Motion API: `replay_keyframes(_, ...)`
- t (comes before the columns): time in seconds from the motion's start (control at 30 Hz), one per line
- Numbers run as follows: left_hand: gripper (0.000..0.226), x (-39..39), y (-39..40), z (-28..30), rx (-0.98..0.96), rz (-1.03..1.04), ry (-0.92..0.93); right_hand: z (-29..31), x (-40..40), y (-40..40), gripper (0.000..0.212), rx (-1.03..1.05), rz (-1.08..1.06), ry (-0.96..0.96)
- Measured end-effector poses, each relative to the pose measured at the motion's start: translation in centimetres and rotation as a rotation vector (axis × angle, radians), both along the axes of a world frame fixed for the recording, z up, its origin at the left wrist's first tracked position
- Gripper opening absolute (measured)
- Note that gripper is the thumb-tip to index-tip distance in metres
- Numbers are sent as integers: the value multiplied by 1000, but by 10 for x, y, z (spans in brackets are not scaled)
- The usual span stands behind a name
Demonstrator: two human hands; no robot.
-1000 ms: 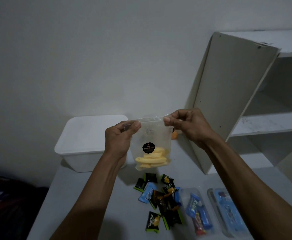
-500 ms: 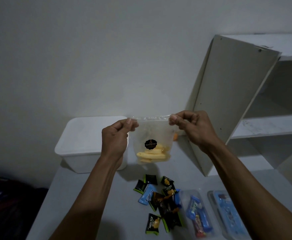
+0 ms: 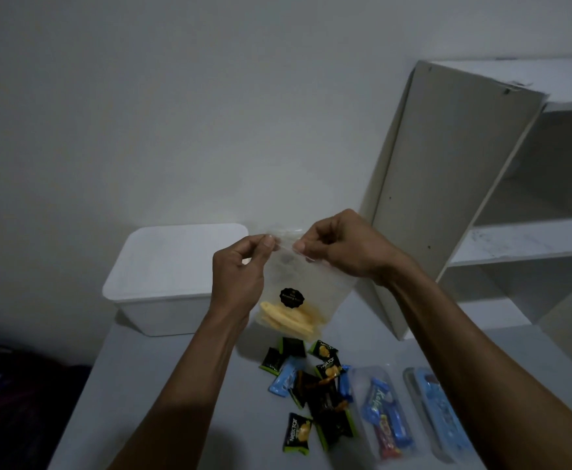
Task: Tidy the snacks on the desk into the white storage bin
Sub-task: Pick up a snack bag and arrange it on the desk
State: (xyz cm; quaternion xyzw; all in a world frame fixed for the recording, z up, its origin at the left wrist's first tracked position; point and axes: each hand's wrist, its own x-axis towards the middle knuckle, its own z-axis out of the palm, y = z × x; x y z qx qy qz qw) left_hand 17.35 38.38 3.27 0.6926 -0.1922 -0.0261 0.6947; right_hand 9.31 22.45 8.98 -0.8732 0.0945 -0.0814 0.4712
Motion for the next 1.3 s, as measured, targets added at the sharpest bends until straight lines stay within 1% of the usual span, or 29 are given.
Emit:
replay_keyframes(0.03,6,-2,-1,0,0,55,30,-4,1,1,20,-5,-32,-13)
replay_keyframes(0.07,6,-4,-2,-1,16,127,45,-8,2,3,21,-6,-72,-28)
replay_keyframes(0.13,25,-9,-4,-3,74,258,63,-17,4,9,23,5,-142,-67)
replay_keyframes(0.17,31,-12,-5,-3,102,287,86,-21,4,12,23,10,-158,-81)
replay_keyframes(0.23,35,-19,-7,0,130,257,157,-26,5,19,20,-8,-161,-82)
replay_keyframes(0.4,22,-27,-7,3,104,198,244,-31,7,29,18,-22,-151,-70)
replay_keyframes(0.57,23,-25,-7,10,70,184,259,-37,5,27,23,74,-193,-65)
replay_keyframes(0.67,23,-21,-6,12,66,193,274,-41,0,24,15,159,-166,-19)
replay_keyframes(0.77,22,-18,-7,11,47,210,302,-47,-4,24,14,187,-156,-21)
replay_keyframes(0.9,15,-27,-8,11,133,154,309,-53,-4,29,12,174,-206,-89)
replay_keyframes(0.97,18,-32,-9,8,172,124,313,-52,-5,30,13,169,-217,-99)
replay_keyframes(1.07,23,-35,-10,8,166,130,328,-53,-9,28,14,202,-213,-74)
replay_keyframes(1.17,26,-35,-11,9,154,154,347,-55,-16,24,21,194,-198,-25)
replay_keyframes(1.3,25,-40,-13,5,232,97,322,-58,-21,26,24,191,-241,-48)
